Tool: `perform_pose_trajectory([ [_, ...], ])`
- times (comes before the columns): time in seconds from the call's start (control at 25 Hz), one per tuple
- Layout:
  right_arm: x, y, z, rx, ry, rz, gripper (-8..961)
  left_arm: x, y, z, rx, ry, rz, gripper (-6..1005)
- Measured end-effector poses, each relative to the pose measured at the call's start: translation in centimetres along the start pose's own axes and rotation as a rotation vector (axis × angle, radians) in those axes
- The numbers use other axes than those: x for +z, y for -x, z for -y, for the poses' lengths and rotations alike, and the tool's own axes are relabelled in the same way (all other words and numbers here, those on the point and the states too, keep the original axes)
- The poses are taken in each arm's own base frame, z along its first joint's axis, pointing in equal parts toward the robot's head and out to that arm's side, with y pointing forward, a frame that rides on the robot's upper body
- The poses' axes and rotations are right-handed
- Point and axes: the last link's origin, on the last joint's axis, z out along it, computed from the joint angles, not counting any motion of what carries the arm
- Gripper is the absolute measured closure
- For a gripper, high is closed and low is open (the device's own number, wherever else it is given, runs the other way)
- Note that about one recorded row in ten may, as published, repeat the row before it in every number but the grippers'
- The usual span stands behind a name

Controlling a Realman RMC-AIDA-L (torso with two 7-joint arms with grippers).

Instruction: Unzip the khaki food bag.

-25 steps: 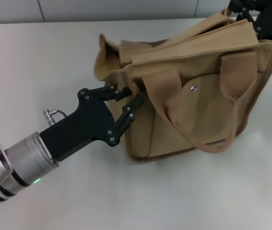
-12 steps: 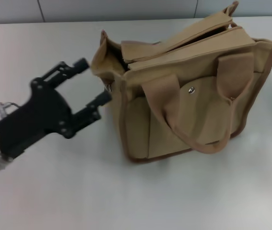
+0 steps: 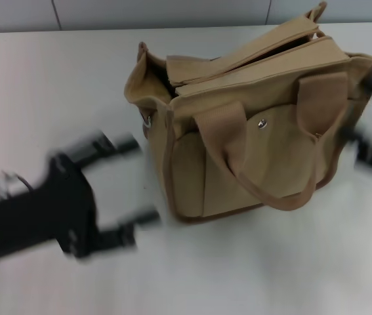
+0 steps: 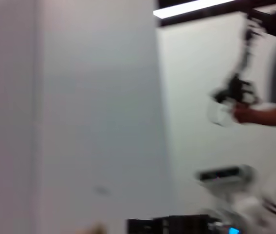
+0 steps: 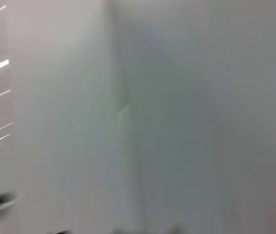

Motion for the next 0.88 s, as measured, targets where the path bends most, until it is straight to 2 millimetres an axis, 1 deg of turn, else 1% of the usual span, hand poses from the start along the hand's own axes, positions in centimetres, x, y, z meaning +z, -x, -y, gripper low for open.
perform_pose_trajectory([
  [0.08,-0.2,-1.1,-1.6,0.02,0.094,-0.077,124,0.6,0.7,-1.1,-0.037,0.088,0.041,196],
  [0.12,-0.3,-1.8,-2.3,0.035,0.133,-0.115,124,0.6,0.7,-1.1,-0.037,0.088,0.041,196],
  [0.2,-0.4,-2.6,-3.1,0.059,0.167,-0.15,124,1.2,1.9,-1.9,-0.073,0.142,0.095,196],
  [0.28,-0.4,-3.2,-3.6,0.085,0.19,-0.177,124,1.4,2.4,-2.0,-0.081,0.138,0.121,197],
  [0.36,-0.3,-3.5,-3.7,0.094,0.2,-0.191,124,1.5,3.1,-1.9,-0.093,0.118,0.158,198],
  [0.88,0.6,-4.2,-4.0,0.101,0.215,-0.193,124,1.4,3.5,-1.9,-0.092,0.098,0.176,199],
])
